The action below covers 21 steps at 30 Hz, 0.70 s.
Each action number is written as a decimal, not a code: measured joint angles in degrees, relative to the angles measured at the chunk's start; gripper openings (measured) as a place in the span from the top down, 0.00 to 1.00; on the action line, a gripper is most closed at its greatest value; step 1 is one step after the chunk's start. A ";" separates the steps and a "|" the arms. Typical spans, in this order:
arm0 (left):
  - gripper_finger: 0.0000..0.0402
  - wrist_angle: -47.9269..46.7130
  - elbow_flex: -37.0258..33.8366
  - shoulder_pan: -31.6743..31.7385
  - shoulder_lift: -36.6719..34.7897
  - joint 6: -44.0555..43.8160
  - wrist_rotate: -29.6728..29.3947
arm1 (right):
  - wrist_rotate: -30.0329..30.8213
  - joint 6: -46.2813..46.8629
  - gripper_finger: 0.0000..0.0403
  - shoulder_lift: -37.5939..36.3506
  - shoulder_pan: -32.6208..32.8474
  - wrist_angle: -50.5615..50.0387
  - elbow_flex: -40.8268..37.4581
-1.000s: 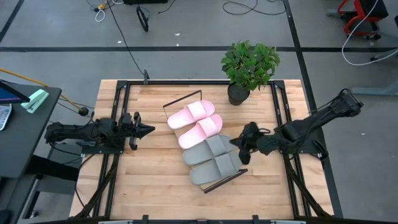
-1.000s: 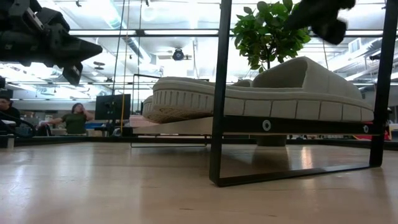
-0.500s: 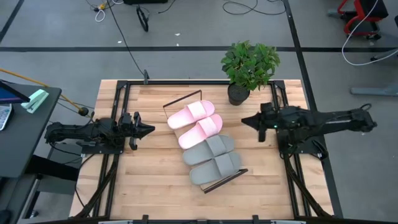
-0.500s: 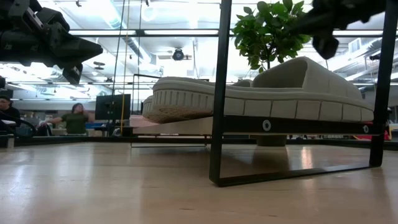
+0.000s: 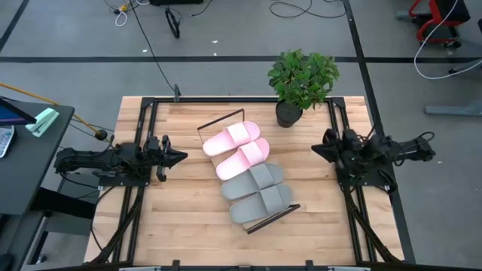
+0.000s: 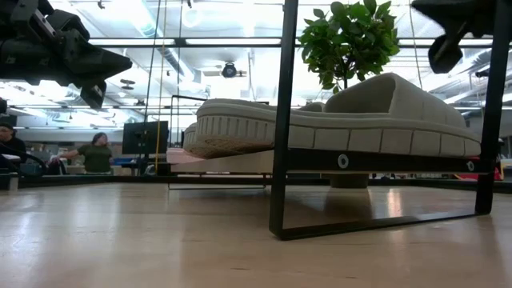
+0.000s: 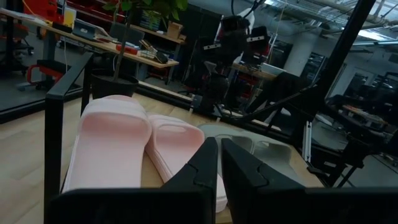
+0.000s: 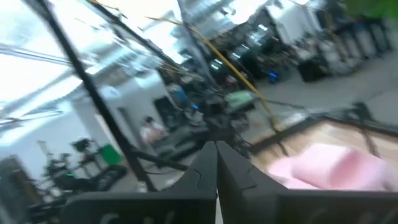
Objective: Pick and place slides into the shelf
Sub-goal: Return to Home Position
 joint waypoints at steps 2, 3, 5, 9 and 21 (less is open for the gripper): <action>0.94 0.02 0.00 0.00 0.01 -0.03 0.02 | -1.17 -1.04 1.00 -2.35 0.97 1.48 -1.67; 0.94 0.02 -0.01 0.00 0.00 0.00 0.00 | -1.45 -1.47 1.00 -3.47 1.36 2.11 -2.62; 0.94 0.04 -0.02 0.02 0.01 -0.03 0.00 | -2.17 -2.43 1.00 -4.91 1.65 4.70 -4.65; 0.92 0.04 -0.02 0.02 0.01 -0.01 0.00 | -5.60 -2.02 1.00 -4.72 1.52 11.84 -8.83; 0.91 0.04 -0.02 0.02 0.01 -0.03 0.02 | -12.84 -5.76 1.00 -4.99 1.52 9.05 -10.92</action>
